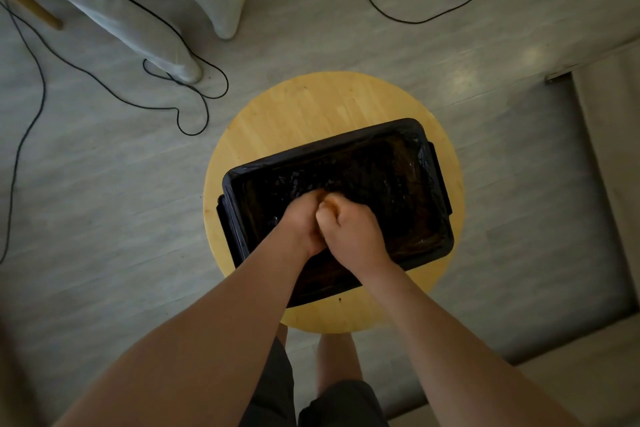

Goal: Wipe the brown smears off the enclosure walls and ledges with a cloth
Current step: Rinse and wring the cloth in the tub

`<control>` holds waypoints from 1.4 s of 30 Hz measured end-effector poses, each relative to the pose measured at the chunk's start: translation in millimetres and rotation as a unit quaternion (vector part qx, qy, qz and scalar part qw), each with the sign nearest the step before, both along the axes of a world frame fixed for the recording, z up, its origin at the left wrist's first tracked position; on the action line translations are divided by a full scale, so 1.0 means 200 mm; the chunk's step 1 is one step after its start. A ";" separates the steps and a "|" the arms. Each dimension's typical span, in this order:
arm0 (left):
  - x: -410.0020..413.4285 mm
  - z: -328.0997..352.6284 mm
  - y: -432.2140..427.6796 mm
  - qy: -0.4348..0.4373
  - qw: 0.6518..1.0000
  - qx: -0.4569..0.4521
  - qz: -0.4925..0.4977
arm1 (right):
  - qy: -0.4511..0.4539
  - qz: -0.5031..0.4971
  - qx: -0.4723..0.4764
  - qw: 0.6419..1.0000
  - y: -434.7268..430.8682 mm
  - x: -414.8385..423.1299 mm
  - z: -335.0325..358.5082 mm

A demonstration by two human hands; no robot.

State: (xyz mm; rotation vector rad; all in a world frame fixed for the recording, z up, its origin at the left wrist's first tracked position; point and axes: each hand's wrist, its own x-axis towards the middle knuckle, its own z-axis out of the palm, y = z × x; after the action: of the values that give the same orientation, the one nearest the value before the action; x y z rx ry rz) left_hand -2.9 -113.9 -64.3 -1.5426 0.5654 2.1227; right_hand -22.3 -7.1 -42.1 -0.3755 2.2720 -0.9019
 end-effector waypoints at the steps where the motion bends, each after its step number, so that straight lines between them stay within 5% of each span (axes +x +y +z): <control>1: 0.00 0.01 0.01 0.008 1.000 -0.011 0.013 | 0.022 0.005 0.009 1.000 0.00 -0.01 -0.03; 6: 0.00 0.01 0.07 0.038 0.995 -0.090 0.003 | 0.098 -0.026 0.116 0.988 0.05 -0.15 -0.27; 10: 0.04 -0.06 0.07 -0.011 0.985 -0.164 -0.043 | -0.011 -0.206 0.151 0.967 0.03 -0.17 -0.35; 14: 0.05 -0.06 0.04 -0.032 0.999 -0.041 0.003 | -0.147 -0.083 0.170 0.971 -0.01 -0.06 -0.29; 17: 0.05 -0.05 -0.01 -0.026 0.999 0.030 0.007 | -0.058 -0.001 0.090 0.994 0.01 0.01 -0.16; 24: 0.02 -0.01 -0.08 0.024 0.999 0.029 0.003 | 0.050 0.043 -0.027 0.997 -0.06 0.05 -0.01; 31: 0.04 -0.05 -0.01 0.013 0.995 -0.099 0.005 | 0.041 0.059 0.049 0.996 -0.01 -0.09 -0.22; 37: 0.09 -0.08 -0.07 0.008 0.989 -0.144 -0.037 | -0.042 0.031 0.331 0.942 0.05 -0.19 -0.33; 42: 0.04 -0.03 -0.02 -0.031 0.999 -0.032 0.004 | -0.107 -0.022 0.175 0.978 -0.04 -0.05 -0.21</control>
State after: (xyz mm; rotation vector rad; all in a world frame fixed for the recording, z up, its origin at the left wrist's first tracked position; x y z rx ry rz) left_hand 5.6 -117.0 -71.1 -1.6422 0.6120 2.0745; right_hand -31.9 -15.7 -84.9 -0.0668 2.1877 -0.5181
